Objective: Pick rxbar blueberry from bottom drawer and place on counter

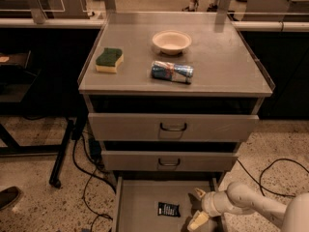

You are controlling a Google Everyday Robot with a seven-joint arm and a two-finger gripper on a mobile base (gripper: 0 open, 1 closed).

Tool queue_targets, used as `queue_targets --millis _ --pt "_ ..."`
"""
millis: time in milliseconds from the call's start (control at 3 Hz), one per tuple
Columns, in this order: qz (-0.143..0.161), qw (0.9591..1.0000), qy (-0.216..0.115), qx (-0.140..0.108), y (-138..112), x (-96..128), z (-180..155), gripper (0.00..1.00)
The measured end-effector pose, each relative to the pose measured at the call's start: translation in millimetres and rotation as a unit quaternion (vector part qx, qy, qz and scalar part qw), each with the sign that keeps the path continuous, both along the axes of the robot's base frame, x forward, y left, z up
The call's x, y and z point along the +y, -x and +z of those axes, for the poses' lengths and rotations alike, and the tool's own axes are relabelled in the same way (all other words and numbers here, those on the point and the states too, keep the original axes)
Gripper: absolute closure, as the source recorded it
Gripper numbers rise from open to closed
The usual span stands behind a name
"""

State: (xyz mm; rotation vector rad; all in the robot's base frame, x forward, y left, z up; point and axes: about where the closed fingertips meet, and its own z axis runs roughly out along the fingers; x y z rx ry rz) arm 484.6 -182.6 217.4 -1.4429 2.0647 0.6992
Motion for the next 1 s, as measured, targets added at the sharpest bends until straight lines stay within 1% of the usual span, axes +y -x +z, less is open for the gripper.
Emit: queue_targets --millis 333,667,1000 --pt "-0.003 1.0000 0.000 -0.003 -3 3 -3 0.00" --pt "-0.012 0.9997 0.004 -0.023 -1 16 -9 0.00" --pt "-0.034 0.9988 -0.002 -0.035 -17 35 -40 0.00"
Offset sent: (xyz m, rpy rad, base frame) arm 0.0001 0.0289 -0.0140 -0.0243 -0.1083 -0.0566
